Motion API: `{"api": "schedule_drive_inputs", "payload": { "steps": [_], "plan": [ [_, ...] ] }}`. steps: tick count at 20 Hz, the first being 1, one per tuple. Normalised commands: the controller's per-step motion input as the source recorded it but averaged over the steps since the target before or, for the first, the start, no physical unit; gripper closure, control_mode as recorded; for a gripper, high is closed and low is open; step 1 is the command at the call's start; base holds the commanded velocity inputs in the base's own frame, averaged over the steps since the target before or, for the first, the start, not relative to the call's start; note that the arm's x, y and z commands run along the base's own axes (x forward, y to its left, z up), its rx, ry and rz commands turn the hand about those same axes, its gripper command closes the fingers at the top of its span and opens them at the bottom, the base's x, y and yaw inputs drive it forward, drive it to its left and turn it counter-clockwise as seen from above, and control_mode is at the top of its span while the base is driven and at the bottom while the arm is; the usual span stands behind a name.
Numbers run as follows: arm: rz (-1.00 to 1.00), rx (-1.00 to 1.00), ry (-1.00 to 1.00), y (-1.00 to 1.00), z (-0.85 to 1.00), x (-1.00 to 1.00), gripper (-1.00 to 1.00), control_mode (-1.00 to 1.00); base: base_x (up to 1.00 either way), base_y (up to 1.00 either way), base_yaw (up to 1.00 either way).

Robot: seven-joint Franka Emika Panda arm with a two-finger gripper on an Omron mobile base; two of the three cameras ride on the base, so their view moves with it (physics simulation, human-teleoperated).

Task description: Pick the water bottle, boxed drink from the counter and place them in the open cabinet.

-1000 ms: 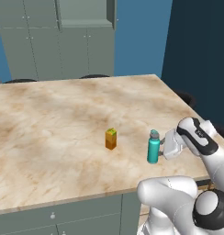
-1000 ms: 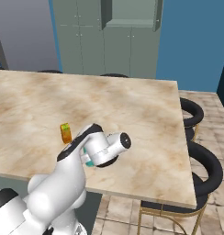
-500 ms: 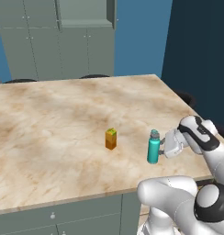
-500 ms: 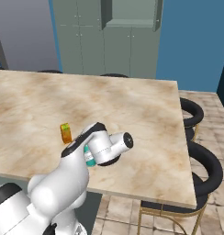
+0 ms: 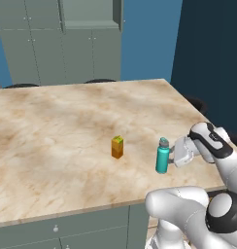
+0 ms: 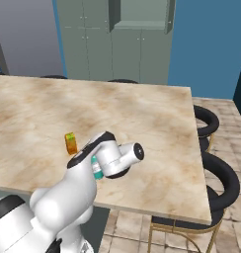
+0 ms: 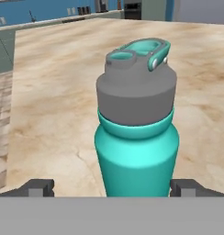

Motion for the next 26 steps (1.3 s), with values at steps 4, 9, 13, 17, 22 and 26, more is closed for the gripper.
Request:
{"api": "schedule_drive_inputs", "payload": {
  "steps": [4,9,13,17,22,26],
  "plan": [
    [0.0,0.0,0.0,0.06,0.0,0.12,-1.0,-1.0,0.0,0.0,0.0],
    [-0.02,0.0,0.0,0.06,0.0,0.19,-1.0,-1.0,0.0,0.0,0.0],
    [-0.02,0.0,0.0,0.0,0.0,0.17,-1.0,-1.0,0.0,0.0,0.0],
    [-0.02,0.0,0.0,0.06,-0.04,0.09,-1.0,-1.0,0.0,0.0,0.0],
    [-0.03,0.02,0.0,0.1,-0.07,0.02,-1.0,-1.0,0.0,0.0,0.0],
    [-0.03,0.03,0.0,0.1,-0.07,0.0,1.0,-1.0,0.0,0.0,0.0]
  ]
}}
